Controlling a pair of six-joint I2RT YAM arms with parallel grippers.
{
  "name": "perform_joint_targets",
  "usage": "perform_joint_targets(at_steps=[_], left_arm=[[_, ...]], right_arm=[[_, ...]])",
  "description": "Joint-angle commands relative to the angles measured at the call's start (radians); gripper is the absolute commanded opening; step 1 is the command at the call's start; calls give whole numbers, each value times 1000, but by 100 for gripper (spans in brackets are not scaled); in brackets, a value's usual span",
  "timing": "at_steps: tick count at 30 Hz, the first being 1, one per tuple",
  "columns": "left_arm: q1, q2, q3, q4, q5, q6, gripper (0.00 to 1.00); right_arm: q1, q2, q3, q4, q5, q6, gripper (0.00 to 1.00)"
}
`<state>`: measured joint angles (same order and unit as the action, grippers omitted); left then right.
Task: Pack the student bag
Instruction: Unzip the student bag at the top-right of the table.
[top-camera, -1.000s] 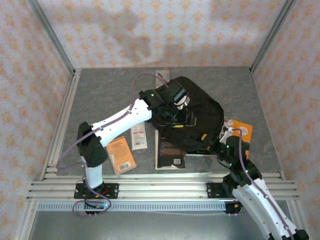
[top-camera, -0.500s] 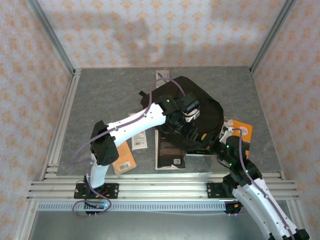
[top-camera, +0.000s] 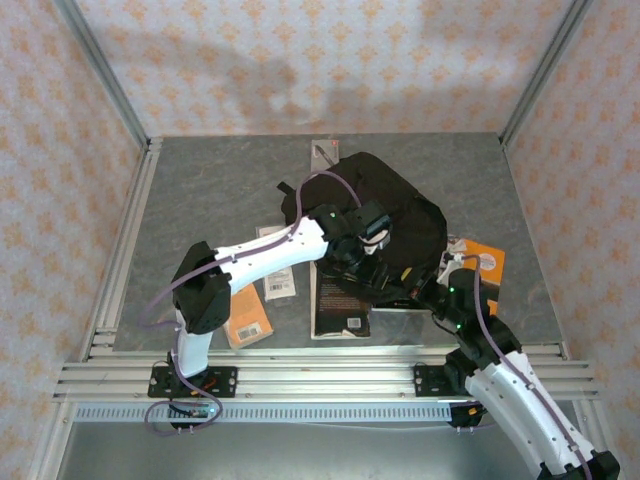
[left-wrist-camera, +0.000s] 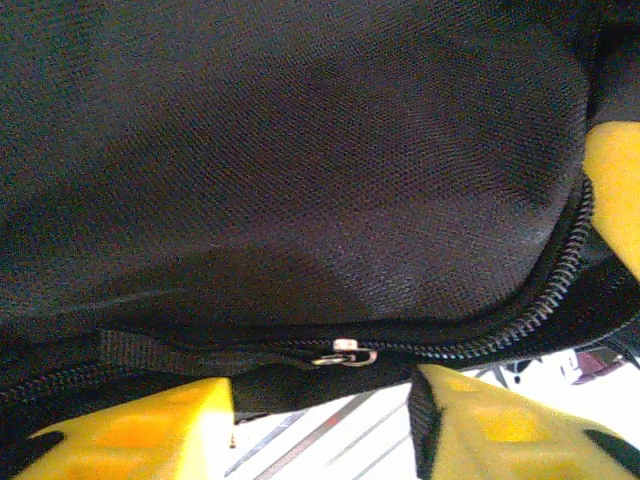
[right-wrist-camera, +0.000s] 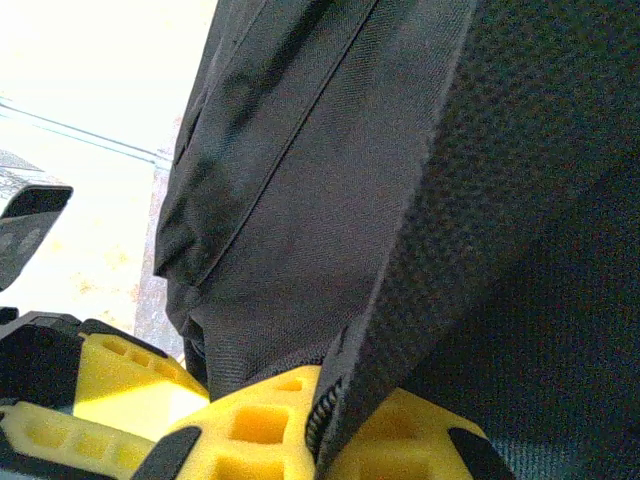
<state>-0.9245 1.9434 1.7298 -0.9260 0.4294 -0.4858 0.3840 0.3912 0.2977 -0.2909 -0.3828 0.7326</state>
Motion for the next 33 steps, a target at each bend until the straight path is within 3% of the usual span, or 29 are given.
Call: perform_joint_targets(at_steps=[1, 12, 26, 33], left_arm=[[23, 11, -12, 11, -50, -42, 37], [51, 18, -31, 12, -62, -54, 0], [142, -143, -196, -23, -191, 10, 0], [169, -176, -182, -13, -152, -18, 0]], right_arm=[[13, 10, 47, 108, -20, 15, 0], [25, -17, 66, 15, 2, -30, 0], [27, -43, 96, -100, 44, -97, 0], [27, -37, 83, -48, -40, -111, 0]])
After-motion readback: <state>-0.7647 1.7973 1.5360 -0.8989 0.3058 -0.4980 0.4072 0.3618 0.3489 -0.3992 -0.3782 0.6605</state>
